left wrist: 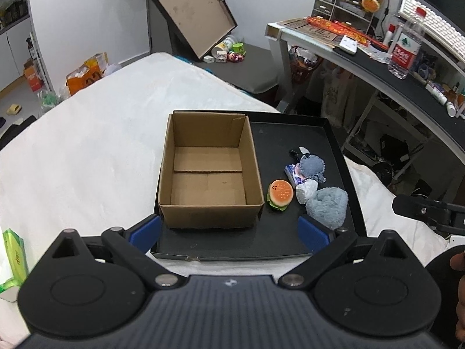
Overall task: Organize soft objects
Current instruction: 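Lower the right tool onto the fluffy grey-blue plush and close it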
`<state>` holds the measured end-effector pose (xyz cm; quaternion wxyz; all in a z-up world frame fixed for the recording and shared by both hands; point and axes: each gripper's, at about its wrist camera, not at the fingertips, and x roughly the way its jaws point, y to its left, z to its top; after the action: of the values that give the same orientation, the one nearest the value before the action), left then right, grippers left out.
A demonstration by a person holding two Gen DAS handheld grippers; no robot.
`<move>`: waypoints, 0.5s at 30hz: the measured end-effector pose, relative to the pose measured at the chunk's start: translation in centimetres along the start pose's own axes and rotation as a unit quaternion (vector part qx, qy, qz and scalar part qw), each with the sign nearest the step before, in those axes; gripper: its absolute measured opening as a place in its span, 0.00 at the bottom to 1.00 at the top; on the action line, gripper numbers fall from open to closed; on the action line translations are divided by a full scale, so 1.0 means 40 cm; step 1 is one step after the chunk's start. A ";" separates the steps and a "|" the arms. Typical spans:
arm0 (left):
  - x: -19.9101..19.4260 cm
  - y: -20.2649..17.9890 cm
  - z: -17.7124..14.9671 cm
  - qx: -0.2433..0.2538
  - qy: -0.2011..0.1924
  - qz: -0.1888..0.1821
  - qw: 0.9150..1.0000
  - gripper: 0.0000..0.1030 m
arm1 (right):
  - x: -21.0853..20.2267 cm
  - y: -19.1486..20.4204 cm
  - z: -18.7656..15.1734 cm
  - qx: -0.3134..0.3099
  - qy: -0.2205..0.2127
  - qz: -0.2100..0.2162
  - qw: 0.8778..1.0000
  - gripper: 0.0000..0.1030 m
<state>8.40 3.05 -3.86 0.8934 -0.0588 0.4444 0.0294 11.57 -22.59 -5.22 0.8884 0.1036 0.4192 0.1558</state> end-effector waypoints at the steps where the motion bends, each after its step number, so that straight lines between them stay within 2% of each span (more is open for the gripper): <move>1: 0.009 0.004 0.003 -0.002 0.003 0.000 1.000 0.97 | 0.009 -0.005 0.002 0.002 0.003 0.002 1.000 1.00; 9: 0.072 0.021 0.024 -0.009 0.021 -0.001 1.000 0.96 | 0.059 -0.037 0.015 0.017 0.004 0.009 1.000 1.00; 15: 0.121 0.032 0.040 -0.016 0.032 0.005 0.999 0.96 | 0.109 -0.059 0.022 0.025 0.022 0.001 0.999 1.00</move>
<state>12.43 4.52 -6.87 0.8777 -0.0718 0.4722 0.0396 15.32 -23.23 -8.52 0.8757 0.1230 0.4426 0.1488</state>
